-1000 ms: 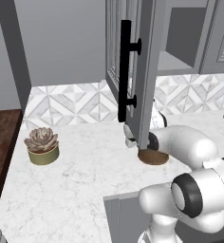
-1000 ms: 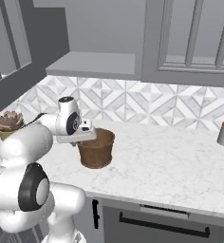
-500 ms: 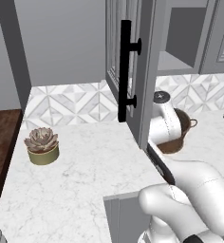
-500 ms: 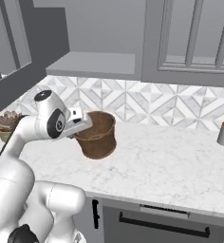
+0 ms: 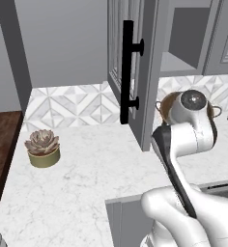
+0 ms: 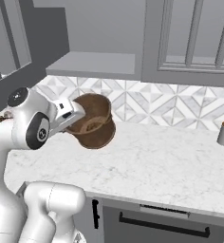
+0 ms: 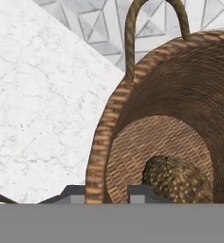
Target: Open the cabinet, pick up the bread from the cabinet and place it in the basket. Then move the basket to the dining counter.
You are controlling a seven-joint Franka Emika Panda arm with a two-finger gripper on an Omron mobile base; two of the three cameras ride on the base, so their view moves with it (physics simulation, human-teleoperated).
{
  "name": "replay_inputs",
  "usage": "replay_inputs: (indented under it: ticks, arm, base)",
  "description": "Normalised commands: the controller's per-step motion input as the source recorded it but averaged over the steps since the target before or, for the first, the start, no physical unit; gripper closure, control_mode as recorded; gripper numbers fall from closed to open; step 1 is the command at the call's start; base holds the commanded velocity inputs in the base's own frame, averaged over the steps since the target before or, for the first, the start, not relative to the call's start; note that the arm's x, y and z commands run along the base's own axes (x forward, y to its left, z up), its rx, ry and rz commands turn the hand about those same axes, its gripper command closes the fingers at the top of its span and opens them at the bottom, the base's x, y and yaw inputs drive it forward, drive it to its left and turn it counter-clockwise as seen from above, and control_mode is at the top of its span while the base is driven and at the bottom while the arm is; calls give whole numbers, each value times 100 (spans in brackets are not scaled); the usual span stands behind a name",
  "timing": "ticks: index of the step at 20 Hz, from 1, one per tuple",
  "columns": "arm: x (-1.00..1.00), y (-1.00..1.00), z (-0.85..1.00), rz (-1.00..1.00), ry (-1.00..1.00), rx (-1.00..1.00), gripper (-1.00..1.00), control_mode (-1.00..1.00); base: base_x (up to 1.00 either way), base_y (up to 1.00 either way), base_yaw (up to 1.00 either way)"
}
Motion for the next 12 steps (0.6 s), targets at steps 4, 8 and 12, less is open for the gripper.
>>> replay_inputs:
  ticks: [4,8,12]
  arm:
    - [-41,-1,75,6,0,0,100,-100]
    - [-21,0,61,1,2,0,100,-100]
    - [-32,0,29,1,2,0,100,-100]
  base:
    - [0,0,0]
    - [0,0,0]
    - [0,0,0]
